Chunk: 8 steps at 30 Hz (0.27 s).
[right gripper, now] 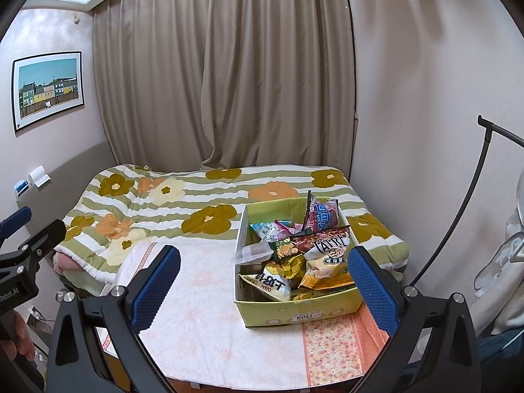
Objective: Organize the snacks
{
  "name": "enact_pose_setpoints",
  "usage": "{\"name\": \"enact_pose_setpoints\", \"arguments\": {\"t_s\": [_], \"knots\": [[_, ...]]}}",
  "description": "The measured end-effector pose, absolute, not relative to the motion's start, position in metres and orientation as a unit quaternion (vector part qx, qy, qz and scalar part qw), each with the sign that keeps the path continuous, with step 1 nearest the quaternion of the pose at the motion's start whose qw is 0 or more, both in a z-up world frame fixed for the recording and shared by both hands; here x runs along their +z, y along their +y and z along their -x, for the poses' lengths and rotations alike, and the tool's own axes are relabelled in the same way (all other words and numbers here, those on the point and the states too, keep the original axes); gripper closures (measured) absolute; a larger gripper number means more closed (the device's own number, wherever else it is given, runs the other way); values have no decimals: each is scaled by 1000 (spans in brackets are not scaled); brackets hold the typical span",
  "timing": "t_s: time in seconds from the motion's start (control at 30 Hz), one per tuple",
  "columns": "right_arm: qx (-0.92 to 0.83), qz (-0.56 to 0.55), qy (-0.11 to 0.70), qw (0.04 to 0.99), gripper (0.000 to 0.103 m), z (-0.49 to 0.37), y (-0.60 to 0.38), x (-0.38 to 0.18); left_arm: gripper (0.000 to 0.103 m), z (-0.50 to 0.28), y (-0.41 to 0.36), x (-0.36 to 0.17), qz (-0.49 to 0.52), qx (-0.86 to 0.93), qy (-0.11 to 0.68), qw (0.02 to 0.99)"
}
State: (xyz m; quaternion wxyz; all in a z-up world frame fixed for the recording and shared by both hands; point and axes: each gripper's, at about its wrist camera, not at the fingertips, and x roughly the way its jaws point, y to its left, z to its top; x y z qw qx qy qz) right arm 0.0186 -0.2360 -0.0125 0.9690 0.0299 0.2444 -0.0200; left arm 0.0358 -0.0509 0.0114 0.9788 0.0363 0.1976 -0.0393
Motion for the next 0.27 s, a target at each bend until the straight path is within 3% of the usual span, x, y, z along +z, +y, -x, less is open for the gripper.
{"name": "enact_pose_setpoints", "arguments": {"t_s": [0.27], "knots": [[-17,-30,252,967,1,-17,-234,-16,1,-38,-38,6,-7,-56,209,976]]}}
